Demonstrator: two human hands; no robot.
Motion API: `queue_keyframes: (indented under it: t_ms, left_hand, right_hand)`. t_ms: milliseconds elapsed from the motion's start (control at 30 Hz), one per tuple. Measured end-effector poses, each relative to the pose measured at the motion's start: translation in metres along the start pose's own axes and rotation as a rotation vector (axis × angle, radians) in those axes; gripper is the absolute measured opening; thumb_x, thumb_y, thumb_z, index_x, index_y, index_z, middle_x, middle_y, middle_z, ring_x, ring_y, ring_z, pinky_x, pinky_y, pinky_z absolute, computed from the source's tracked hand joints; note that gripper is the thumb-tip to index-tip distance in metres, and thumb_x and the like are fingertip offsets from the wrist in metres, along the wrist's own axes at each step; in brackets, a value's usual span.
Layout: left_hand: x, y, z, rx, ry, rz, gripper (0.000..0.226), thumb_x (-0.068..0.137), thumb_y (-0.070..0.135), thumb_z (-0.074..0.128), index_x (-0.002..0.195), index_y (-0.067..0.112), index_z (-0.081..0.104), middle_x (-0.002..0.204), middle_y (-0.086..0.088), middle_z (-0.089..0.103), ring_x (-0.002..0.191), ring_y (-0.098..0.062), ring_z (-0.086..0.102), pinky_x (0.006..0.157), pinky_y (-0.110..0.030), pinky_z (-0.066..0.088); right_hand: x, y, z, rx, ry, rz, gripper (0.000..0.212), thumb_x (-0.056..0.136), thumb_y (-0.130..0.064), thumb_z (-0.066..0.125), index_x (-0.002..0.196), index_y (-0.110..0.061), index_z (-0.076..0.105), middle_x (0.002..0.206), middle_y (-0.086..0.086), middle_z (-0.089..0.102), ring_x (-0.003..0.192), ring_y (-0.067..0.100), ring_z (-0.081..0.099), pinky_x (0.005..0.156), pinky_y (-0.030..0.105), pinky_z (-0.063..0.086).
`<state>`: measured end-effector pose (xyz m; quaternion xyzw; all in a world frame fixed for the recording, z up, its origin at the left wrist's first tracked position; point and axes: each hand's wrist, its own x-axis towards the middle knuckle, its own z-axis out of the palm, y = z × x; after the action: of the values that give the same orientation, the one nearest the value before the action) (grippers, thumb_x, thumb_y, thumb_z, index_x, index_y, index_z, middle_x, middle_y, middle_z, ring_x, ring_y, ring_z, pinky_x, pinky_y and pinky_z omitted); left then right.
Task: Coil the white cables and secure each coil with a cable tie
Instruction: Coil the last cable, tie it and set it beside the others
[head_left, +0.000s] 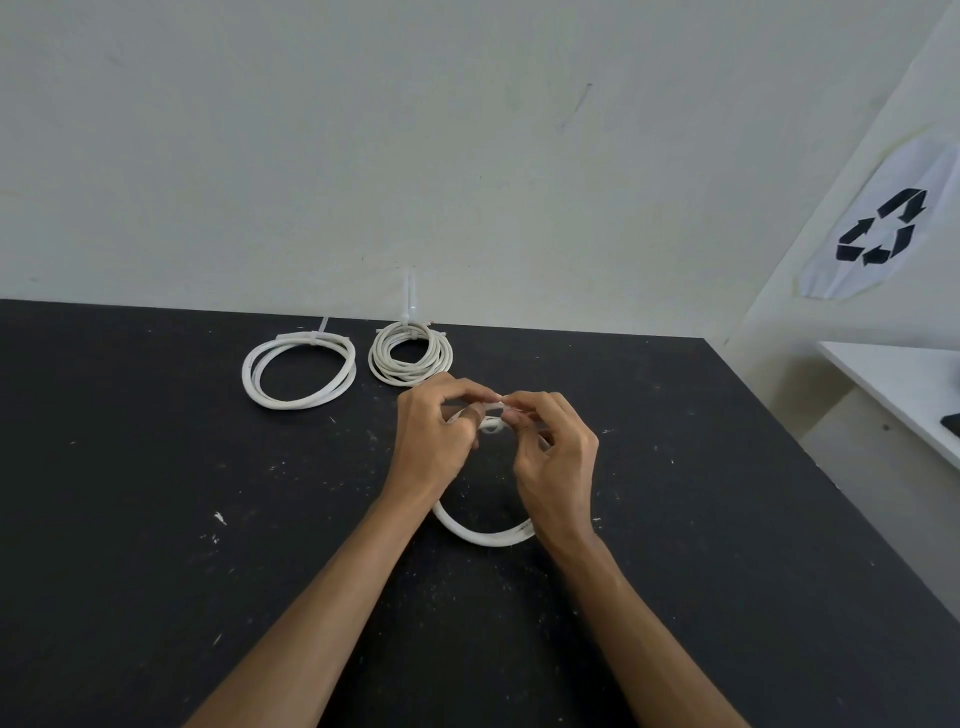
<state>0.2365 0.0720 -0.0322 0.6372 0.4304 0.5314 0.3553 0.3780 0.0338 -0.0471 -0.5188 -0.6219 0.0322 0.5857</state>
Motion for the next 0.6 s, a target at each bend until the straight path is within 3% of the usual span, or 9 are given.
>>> queue_keyframes:
  t_ms: [133,500,600]
  left_hand:
    - [0.0004,-0.002,-0.0003,-0.006,-0.004,0.002,0.029,0.093,-0.007,0.07,0.092,0.019,0.084,0.094,0.005,0.073,0.067,-0.016,0.07,0.052,-0.02,0.051]
    - [-0.0006,0.0038,-0.0023,-0.045,-0.02,-0.072,0.03,0.093,-0.007,0.067,0.097,0.017,0.084,0.089,0.003,0.079,0.057,-0.014,0.069,0.049,-0.018,0.047]
    - [-0.0003,0.0063,-0.0043,-0.063,-0.041,-0.099,0.029,0.094,-0.004,0.065,0.097,0.019,0.083,0.088,0.004,0.079,0.055,-0.022,0.069,0.044,-0.028,0.048]
  right_hand:
    - [0.0003,-0.0009,0.0004,0.013,-0.009,0.016,0.017,0.097,0.005,0.072,0.105,-0.009,0.076,0.096,-0.004,0.073,0.091,0.01,0.072,0.077,0.019,0.057]
    - [0.0015,0.0014,0.0012,0.05,0.039,0.103,0.025,0.096,0.014,0.062,0.09,-0.009,0.068,0.082,-0.007,0.07,0.075,0.017,0.069,0.064,0.045,0.057]
    - [0.0005,0.003,0.0018,0.053,0.034,0.129,0.025,0.099,0.012,0.06,0.089,-0.011,0.063,0.08,-0.007,0.07,0.065,0.022,0.065,0.057,0.049,0.053]
